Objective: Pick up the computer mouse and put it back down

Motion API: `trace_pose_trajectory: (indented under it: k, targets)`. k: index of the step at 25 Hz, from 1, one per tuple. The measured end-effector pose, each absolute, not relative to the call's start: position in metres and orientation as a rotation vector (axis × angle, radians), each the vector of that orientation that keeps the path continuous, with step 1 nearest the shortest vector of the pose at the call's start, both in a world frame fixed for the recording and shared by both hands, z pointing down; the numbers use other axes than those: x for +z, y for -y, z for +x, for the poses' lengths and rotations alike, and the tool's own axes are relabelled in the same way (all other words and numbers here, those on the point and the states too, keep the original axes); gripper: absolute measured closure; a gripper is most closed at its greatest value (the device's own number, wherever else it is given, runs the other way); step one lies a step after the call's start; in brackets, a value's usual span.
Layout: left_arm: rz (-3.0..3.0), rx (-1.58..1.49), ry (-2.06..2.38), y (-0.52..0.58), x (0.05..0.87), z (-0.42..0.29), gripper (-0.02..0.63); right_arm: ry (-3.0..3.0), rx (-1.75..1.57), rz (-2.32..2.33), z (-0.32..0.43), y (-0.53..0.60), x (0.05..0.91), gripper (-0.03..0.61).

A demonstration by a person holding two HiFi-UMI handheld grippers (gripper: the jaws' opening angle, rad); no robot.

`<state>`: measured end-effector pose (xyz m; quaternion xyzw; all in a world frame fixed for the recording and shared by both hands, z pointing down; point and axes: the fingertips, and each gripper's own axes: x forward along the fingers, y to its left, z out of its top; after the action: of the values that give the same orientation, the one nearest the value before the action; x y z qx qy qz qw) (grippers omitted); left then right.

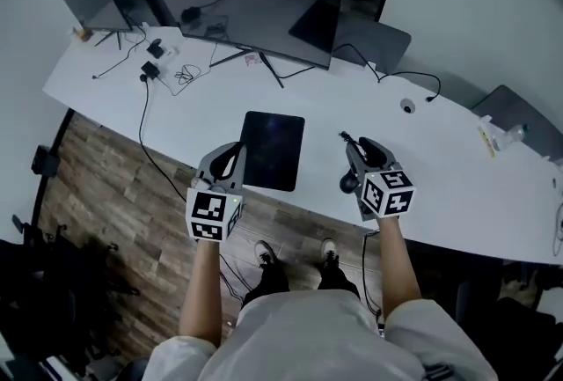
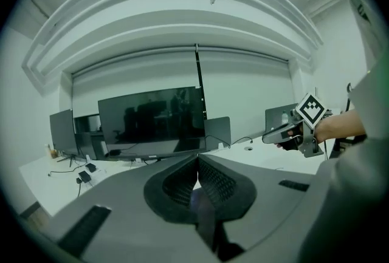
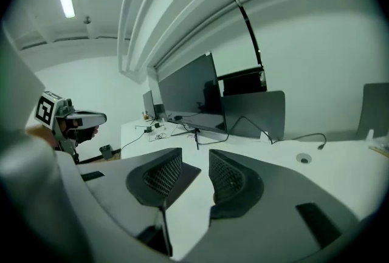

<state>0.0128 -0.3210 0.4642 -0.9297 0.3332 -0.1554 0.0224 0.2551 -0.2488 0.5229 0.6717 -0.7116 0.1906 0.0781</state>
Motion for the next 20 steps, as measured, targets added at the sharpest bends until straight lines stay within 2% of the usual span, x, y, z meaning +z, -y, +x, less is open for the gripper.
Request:
trace_pose_trajectory:
  k: [6,11,16,20]
  targets:
    - [-2.987,-0.578,-0.937,0.351,0.526,0.006,0.595,1.824,0.774,2.176,0.267,0.242,0.612,0.296]
    - [-3.035,-0.648,-0.904,0.367,0.566,0.006,0.595,1.575,0.870,2.294,0.293,0.232,0.676,0.271]
    - [-3.056,-0.726,-0.884,0.365,0.594,0.011,0.595,1.348,0.973,2.355,0.314,0.220,0.723,0.199]
    - [-3.061,-0.763,-0.883,0.360,0.607,0.014,0.595,1.272,1.049,2.372,0.319,0.219,0.744,0.198]
